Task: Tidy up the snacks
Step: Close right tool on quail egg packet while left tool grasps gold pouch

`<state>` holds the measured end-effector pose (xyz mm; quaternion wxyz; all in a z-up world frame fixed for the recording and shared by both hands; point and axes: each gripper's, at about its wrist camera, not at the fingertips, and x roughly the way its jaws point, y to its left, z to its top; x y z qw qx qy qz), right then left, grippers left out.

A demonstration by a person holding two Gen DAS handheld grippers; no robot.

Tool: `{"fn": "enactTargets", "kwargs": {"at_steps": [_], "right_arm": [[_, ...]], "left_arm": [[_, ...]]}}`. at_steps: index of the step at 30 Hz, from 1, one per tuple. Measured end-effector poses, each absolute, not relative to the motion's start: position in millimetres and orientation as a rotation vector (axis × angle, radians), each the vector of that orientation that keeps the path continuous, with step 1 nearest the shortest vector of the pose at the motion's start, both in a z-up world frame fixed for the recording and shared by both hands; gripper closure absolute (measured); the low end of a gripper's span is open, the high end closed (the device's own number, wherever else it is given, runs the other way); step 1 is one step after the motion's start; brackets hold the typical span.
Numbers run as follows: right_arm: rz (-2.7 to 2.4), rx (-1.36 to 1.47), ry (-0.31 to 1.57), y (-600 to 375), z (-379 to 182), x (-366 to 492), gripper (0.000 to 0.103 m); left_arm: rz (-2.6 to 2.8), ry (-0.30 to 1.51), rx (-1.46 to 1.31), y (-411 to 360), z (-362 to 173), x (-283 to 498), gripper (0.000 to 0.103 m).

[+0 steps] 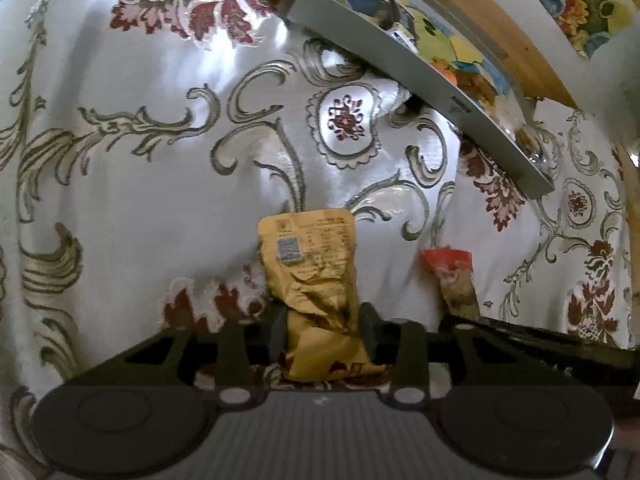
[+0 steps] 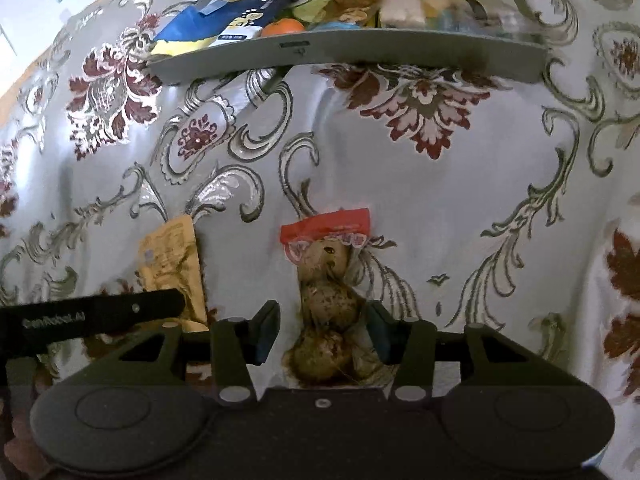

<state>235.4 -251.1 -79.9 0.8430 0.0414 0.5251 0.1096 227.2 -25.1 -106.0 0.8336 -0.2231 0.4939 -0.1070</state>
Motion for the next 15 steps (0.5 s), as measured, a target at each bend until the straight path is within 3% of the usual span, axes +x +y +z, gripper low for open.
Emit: {"fn": "enactTargets", "kwargs": {"at_steps": [3,7,15], "right_arm": [[0.191,-0.043,1.079,-244,-77,233,0.046],[0.206,-0.079,1.085,-240,-79,232,0.046],[0.199,-0.123,1.095,-231,-89,234,0.044]], "left_arm": [[-0.23,1.039,-0.441,-34,-107,230,0.037],[-0.219,1.032,-0.334,-50,-107,236,0.033],[-0.196,1.029,-0.265,-53,-109,238,0.05]]}}
